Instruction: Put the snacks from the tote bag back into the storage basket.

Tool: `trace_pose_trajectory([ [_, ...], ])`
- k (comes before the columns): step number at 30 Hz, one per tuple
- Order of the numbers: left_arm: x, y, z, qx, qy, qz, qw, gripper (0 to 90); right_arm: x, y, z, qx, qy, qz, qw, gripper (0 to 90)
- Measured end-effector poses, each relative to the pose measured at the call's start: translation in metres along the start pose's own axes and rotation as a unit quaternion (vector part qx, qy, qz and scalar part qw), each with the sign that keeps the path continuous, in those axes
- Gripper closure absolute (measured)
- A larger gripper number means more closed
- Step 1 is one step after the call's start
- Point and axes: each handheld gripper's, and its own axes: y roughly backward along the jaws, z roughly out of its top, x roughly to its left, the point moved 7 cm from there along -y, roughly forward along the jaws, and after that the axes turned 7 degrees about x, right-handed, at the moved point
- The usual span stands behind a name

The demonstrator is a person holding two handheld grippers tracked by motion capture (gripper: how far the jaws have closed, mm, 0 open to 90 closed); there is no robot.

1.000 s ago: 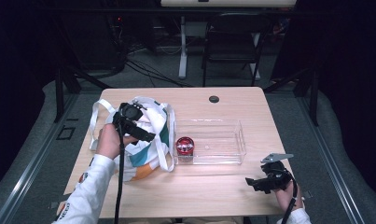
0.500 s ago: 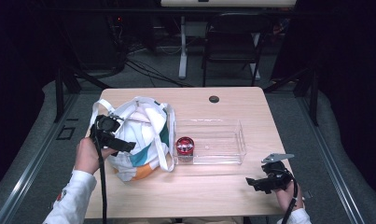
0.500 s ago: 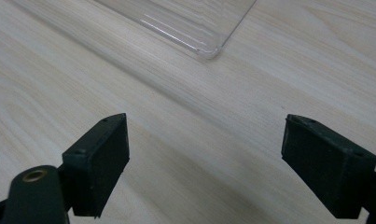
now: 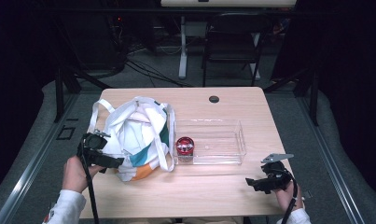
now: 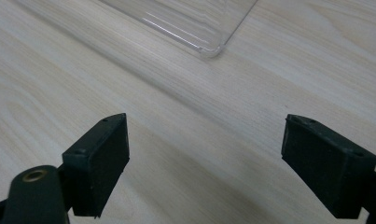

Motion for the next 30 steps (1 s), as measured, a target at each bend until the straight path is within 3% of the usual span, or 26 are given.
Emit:
trace_pose_trajectory([
  [19, -0.007, -0.035, -0.045, 0.035, 0.012, -0.018, 0.9991, 0.1, 0.003, -0.002, -0.001, 0.007, 0.008, 0.01, 0.9999, 14.8],
  [30, 0.001, -0.033, -0.048, 0.021, 0.025, -0.011, 0.9994, 0.1, 0.005, -0.004, -0.002, 0.008, 0.01, 0.015, 0.9998, 14.8],
])
